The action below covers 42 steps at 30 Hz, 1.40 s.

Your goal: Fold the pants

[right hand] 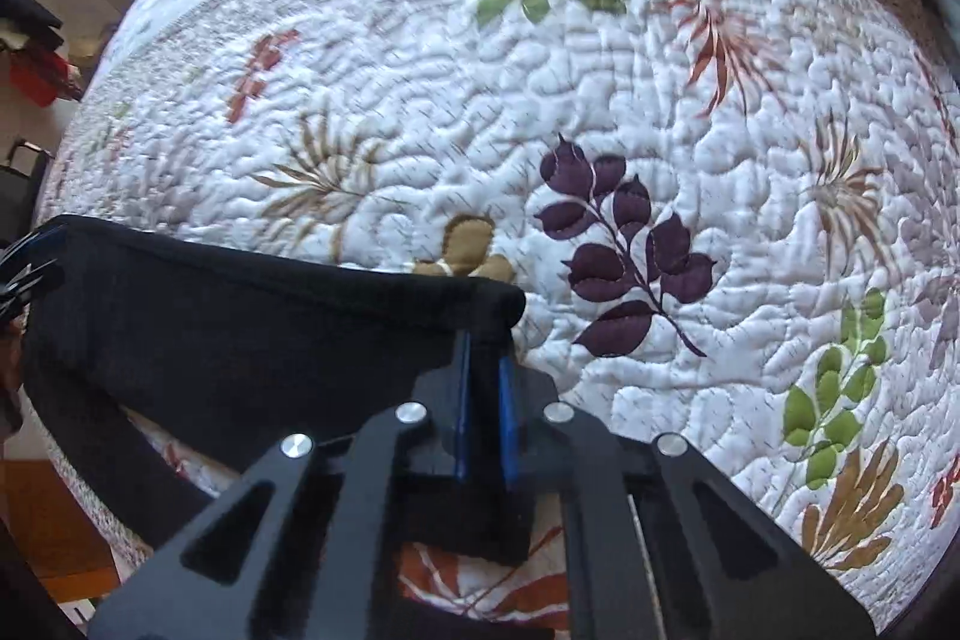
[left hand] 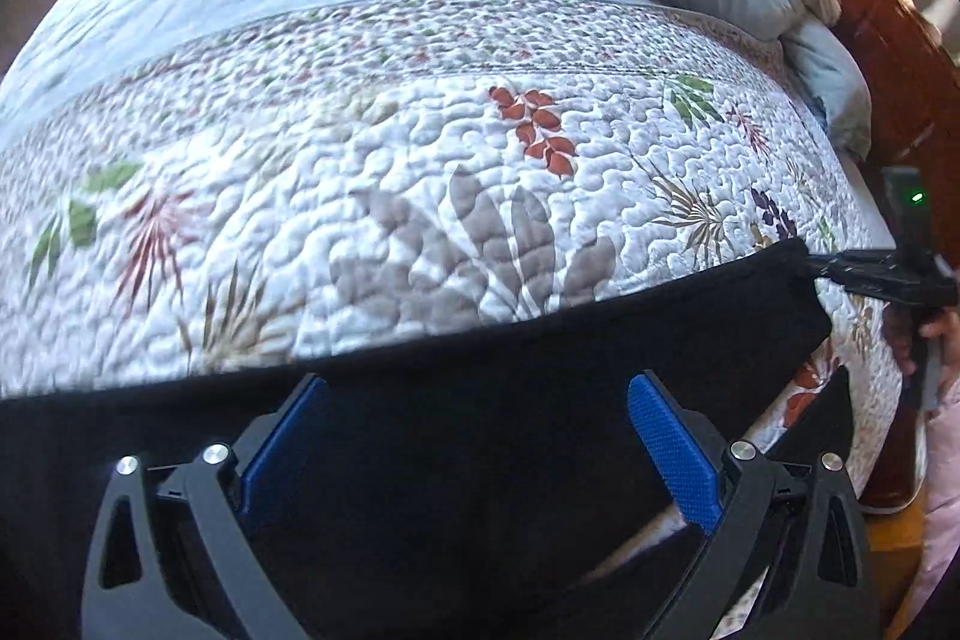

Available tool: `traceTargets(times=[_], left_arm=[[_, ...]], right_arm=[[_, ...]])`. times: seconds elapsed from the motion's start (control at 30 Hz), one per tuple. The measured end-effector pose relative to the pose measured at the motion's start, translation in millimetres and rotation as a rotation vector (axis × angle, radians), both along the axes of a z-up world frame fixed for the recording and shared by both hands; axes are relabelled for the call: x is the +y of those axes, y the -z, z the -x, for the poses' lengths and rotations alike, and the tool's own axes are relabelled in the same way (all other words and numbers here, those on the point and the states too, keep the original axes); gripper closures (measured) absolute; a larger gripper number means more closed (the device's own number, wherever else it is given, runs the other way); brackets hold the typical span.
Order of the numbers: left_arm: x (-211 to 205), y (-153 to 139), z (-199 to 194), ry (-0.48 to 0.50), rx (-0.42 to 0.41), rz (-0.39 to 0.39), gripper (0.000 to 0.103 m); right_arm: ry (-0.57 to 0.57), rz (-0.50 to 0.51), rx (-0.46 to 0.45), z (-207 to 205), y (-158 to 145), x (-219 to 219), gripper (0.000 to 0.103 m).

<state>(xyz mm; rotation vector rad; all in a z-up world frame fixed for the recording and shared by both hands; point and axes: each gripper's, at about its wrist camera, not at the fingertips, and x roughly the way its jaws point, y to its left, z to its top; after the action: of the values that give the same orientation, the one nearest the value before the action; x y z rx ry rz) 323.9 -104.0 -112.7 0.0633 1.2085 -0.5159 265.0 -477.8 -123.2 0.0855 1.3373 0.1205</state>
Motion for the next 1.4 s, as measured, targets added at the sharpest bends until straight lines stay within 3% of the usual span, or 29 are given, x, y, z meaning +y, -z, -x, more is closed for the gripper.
traceTargets(times=[0.1,0.33,0.5,0.6,0.7,0.77,0.8,0.83,0.87,1.03,1.13,1.23,1.4], left_arm=[[-10.9,5.4,-12.8,0.089,-0.024,-0.003,0.004],[-49.3,13.0,-34.3,0.374,-0.003,0.108,0.004],[-69.0,23.3,-35.9,0.522,0.166,0.238,0.004],[-74.1,35.2,-30.9,0.566,0.258,0.225,0.004],[-71.2,41.0,-25.1,0.568,0.263,0.189,0.023],[-63.3,40.2,-24.6,0.536,0.252,0.155,0.068],[-57.2,39.2,-24.7,0.517,0.253,0.146,0.077],[-52.6,35.7,-23.0,0.503,0.238,0.135,0.085],[-46.9,30.6,-24.0,0.482,0.206,0.121,0.088],[-38.2,-20.2,11.4,0.354,-0.042,0.062,0.091],[-42.4,-40.6,52.5,0.263,-0.185,-0.050,0.091],[-49.3,-46.7,104.9,0.232,-0.322,-0.155,0.091],[-48.0,-45.6,178.8,0.211,-0.378,-0.156,0.091]], right_arm=[[-0.044,-0.023,-0.102,14.1,-33.3,0.1,0.097],[-0.144,-0.057,-0.258,39.6,-99.1,10.5,0.097],[-0.171,-0.038,-0.298,47.2,-111.8,13.2,0.097],[-0.184,-0.068,-0.316,47.7,-114.0,11.5,0.097],[-0.182,-0.060,-0.321,49.2,-114.0,11.5,0.097],[-0.166,-0.048,-0.313,47.7,-110.0,10.3,0.097],[-0.157,-0.052,-0.309,46.7,-107.1,8.6,0.097],[-0.150,-0.053,-0.307,45.9,-105.0,7.6,0.097],[-0.143,-0.045,-0.308,45.5,-102.3,7.3,0.097],[-0.116,0.049,-0.355,49.8,-95.7,10.7,0.097],[-0.103,0.065,-0.373,57.1,-90.0,10.9,0.097],[-0.101,0.124,-0.392,74.3,-79.0,13.6,0.097],[-0.059,0.103,-0.395,122.7,-60.5,4.3,0.097]])
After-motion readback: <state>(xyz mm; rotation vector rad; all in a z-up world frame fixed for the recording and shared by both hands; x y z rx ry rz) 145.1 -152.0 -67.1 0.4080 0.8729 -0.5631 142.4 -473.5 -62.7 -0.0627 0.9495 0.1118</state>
